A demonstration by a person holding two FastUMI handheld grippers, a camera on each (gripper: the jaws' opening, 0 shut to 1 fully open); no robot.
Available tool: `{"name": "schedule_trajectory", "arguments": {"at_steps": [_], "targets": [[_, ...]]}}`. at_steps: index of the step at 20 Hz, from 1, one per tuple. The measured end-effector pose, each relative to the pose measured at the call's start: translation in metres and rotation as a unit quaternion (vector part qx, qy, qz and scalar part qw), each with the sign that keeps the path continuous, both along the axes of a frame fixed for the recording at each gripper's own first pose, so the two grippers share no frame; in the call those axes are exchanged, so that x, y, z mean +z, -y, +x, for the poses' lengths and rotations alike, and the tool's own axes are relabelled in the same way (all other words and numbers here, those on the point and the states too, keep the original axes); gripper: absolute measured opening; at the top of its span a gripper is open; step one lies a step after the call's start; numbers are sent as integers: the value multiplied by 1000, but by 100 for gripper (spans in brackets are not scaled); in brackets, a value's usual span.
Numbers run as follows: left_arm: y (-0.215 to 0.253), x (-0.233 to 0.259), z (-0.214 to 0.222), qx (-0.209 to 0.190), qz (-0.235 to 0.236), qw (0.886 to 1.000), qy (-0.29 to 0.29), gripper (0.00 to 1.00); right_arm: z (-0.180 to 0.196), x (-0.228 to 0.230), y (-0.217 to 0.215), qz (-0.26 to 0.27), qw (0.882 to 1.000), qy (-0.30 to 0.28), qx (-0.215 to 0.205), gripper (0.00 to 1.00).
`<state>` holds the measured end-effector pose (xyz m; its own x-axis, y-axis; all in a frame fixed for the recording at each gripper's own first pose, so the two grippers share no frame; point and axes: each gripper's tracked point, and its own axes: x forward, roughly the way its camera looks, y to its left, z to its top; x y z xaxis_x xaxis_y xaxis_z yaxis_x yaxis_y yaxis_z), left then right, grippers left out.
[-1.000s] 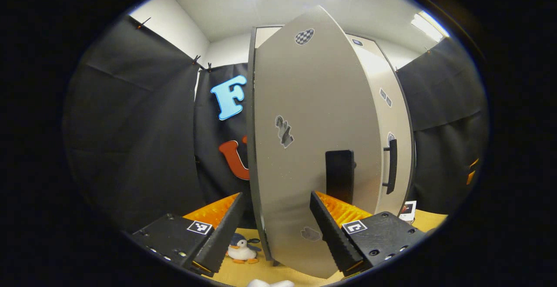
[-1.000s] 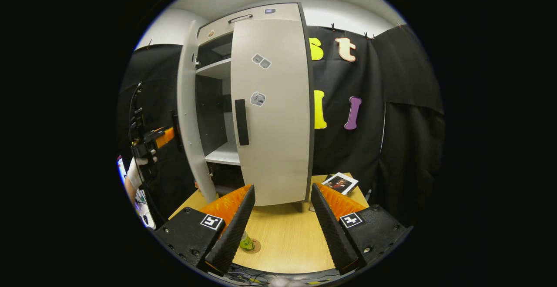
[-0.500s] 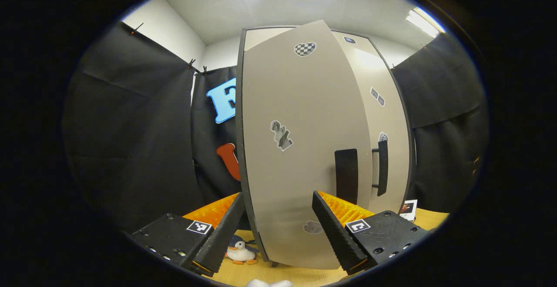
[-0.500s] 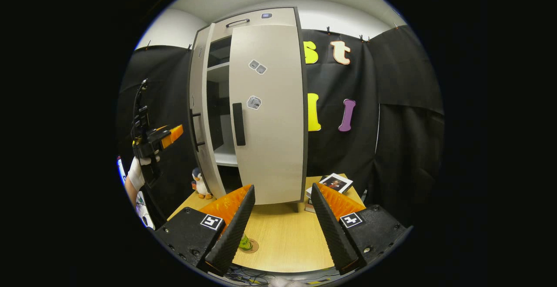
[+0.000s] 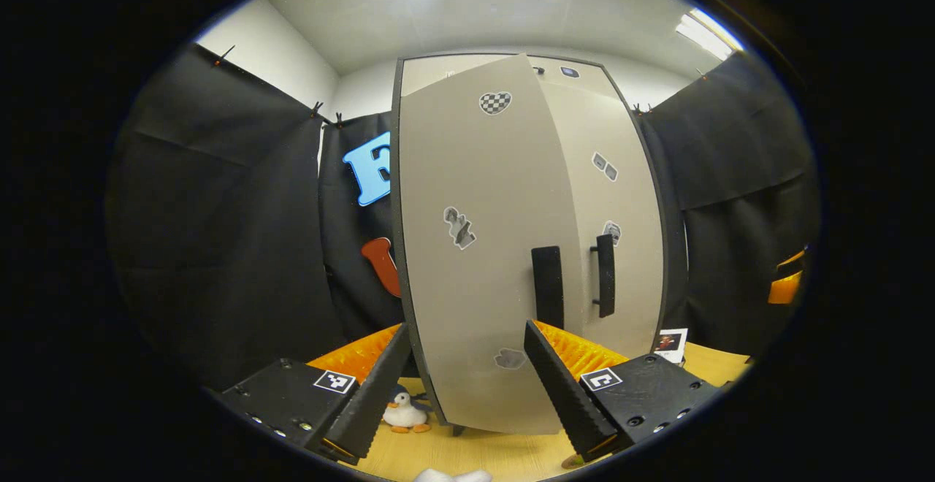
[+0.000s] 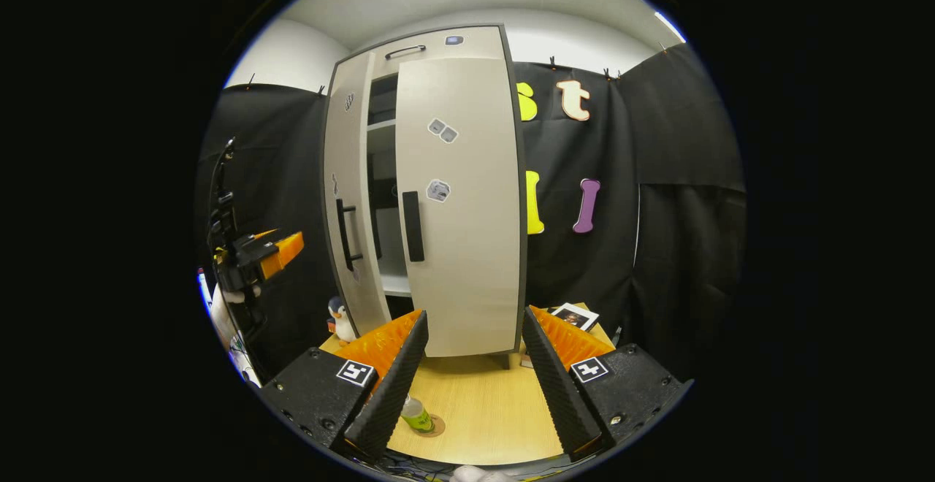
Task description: Grasp the bottle in the cabinet with the left hand and place it on the coaster, then close the right door with the right hand and the left door with the left hand.
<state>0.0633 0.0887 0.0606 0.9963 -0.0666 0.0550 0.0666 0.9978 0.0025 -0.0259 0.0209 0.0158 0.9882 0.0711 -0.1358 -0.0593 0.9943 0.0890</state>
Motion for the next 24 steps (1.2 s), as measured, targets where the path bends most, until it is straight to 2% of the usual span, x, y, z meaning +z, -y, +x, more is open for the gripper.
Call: {"name": "schedule_trajectory", "arguments": {"at_steps": [1, 3, 4, 5, 6, 7, 8, 9, 10, 12, 15, 19, 24], "targets": [[3, -3, -7, -2, -8, 1000, -9, 96, 0, 1, -1, -1, 1000, 2, -4, 81], [8, -3, -23, -8, -25, 1000, -8, 96, -2, 6, -1, -10, 1000, 9, -8, 80], [9, -6, -29, -6, -29, 999, -10, 95, -2, 8, 0, -17, 1000, 13, -11, 77], [10, -10, -36, -2, -29, 999, -16, 96, -3, 10, 3, -22, 999, 17, -16, 80], [8, -15, -44, 5, -27, 999, -21, 96, -6, 10, 3, -26, 999, 19, -15, 81], [8, -16, -52, 14, -24, 999, -22, 96, -10, 9, 4, -28, 999, 20, -12, 77], [9, -19, -61, 19, -21, 999, -24, 96, -15, 9, 6, -29, 999, 23, -9, 81], [10, -22, -69, 28, -15, 999, -29, 96, -21, 8, 11, -30, 999, 23, -7, 77], [10, -26, -80, 36, -10, 999, -33, 96, -27, 8, 16, -28, 999, 24, -6, 80], [14, -25, -101, 54, -2, 998, -35, 96, -37, 6, 25, -15, 1000, 25, -1, 80], [28, -21, -131, 73, -14, 996, -40, 96, -62, 2, 38, -5, 1000, 10, 16, 80], [52, -10, -168, 86, -19, 995, -38, 96, -98, 6, 67, -20, 999, 22, 18, 80], [77, 2, -212, 84, -9, 996, -35, 96, -133, 5, 90, 2, 999, 26, 21, 80]]}}
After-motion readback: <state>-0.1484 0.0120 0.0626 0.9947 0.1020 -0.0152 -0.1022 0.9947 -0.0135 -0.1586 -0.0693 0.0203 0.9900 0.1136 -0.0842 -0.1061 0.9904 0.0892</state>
